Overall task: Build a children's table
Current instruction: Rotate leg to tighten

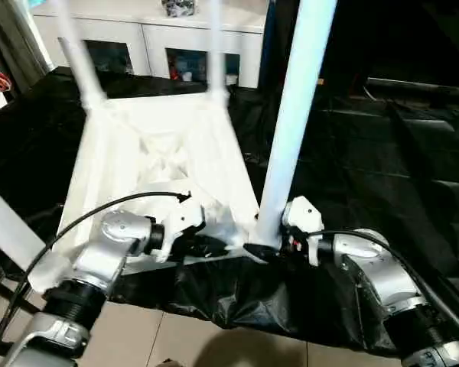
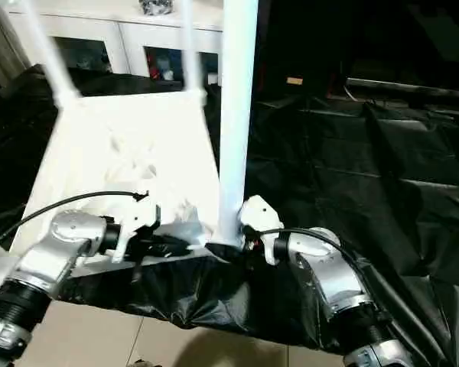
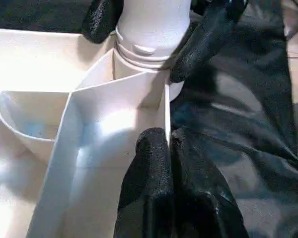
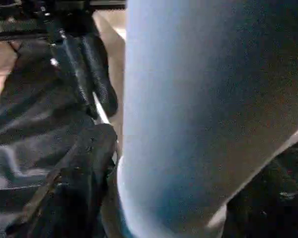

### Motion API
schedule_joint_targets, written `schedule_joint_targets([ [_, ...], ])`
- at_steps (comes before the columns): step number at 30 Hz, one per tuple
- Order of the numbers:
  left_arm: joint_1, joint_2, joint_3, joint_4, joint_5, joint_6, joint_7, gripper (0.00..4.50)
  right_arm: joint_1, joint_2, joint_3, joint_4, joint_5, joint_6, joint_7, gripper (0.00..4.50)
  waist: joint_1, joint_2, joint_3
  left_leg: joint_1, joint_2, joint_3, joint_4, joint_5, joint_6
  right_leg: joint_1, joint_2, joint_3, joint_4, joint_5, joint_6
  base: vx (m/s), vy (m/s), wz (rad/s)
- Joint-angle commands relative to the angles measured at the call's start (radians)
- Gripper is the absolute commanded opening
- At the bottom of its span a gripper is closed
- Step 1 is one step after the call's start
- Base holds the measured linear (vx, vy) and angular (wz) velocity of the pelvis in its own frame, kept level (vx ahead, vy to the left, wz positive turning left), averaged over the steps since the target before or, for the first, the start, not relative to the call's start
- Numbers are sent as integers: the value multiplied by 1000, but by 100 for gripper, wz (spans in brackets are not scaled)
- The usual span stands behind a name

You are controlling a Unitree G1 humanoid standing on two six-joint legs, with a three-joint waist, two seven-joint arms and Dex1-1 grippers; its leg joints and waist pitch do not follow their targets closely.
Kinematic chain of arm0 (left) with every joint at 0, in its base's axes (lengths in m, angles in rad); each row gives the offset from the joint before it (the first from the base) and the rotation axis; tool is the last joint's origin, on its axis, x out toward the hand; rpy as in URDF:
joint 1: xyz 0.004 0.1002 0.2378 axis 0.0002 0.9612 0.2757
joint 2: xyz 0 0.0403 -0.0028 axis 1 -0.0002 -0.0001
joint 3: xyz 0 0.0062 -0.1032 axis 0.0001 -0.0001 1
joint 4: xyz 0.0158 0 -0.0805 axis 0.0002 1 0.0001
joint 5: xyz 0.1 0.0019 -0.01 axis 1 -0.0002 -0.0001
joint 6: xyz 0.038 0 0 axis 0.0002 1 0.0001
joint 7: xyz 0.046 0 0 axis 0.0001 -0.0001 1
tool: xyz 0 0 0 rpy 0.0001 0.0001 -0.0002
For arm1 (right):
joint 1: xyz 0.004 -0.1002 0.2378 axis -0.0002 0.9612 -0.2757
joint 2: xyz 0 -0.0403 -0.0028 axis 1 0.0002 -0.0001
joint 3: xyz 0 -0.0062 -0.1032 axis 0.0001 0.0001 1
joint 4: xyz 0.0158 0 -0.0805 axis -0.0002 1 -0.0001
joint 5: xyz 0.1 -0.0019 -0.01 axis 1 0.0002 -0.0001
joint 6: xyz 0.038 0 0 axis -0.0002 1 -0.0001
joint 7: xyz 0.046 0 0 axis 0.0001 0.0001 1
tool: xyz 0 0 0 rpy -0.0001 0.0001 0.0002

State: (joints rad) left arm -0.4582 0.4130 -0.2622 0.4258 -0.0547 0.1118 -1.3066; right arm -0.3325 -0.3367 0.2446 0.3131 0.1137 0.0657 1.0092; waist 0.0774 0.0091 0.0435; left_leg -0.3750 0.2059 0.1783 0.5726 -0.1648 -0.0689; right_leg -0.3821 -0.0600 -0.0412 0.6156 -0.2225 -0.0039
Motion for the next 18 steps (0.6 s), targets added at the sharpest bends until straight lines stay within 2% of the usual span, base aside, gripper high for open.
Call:
schedule_joint_targets([
  [1, -29, -10, -30, -4, -23, -27, -51, 0, 3, 3, 29, -42, 16, 16, 36, 296, -2, -7, -58, 17, 26, -1, -54, -160, 59, 39, -66, 40, -63, -22, -228, 0, 0, 0],
  [3, -31, -6, -34, 7, -21, -31, -63, 0, 7, 2, 37, -51, 18, 20, 48, 273, 0, -7, -58, 18, 27, -2, -54, -158, 52, 39, -66, 40, -62, -15, -229, 0, 0, 0],
  [9, -35, -5, -38, 20, -17, -37, -67, 0, 19, 1, 46, -58, 19, 20, 62, 264, 8, -8, -60, 18, 27, -2, -53, -145, 51, 42, -67, 39, -57, 23, -236, 0, 0, 0],
  [13, -19, -13, -10, 9, -2, -39, 13, 0, 48, 31, 44, -62, 10, 35, 7, 263, 9, -8, -59, 18, 27, -3, -54, -156, 47, 41, -68, 39, -58, 12, -237, 0, 0, 0],
  [14, -23, -24, 0, 17, 11, -34, 63, 0, 47, 53, 34, -43, -10, 30, -54, 263, 9, 2, -58, 19, 27, -4, -55, -165, 37, 38, -69, 40, -59, -6, -234, 0, 0, 0],
  [16, -34, -44, 15, 37, 30, -25, 144, 0, 41, 87, 16, -8, -42, 23, -151, 263, 2, -6, -53, 20, 26, -4, -60, -208, 14, 36, -69, 40, -67, -73, -225, 0, 0, 0],
  [17, -40, -64, 25, 45, 37, -16, 200, 0, 36, 115, 2, 19, -65, 23, -230, 263, 1, -5, -50, 22, 25, -7, -63, -243, -3, 36, -71, 40, -74, -146, -211, 0, 0, 0],
  [18, -40, -68, 27, 44, 37, -14, 206, 0, 35, 119, 0, 23, -68, 24, -243, 263, 0, -5, -49, 23, 26, -7, -64, -254, -10, 33, -70, 41, -75, -173, -204, 0, 0, 0],
])
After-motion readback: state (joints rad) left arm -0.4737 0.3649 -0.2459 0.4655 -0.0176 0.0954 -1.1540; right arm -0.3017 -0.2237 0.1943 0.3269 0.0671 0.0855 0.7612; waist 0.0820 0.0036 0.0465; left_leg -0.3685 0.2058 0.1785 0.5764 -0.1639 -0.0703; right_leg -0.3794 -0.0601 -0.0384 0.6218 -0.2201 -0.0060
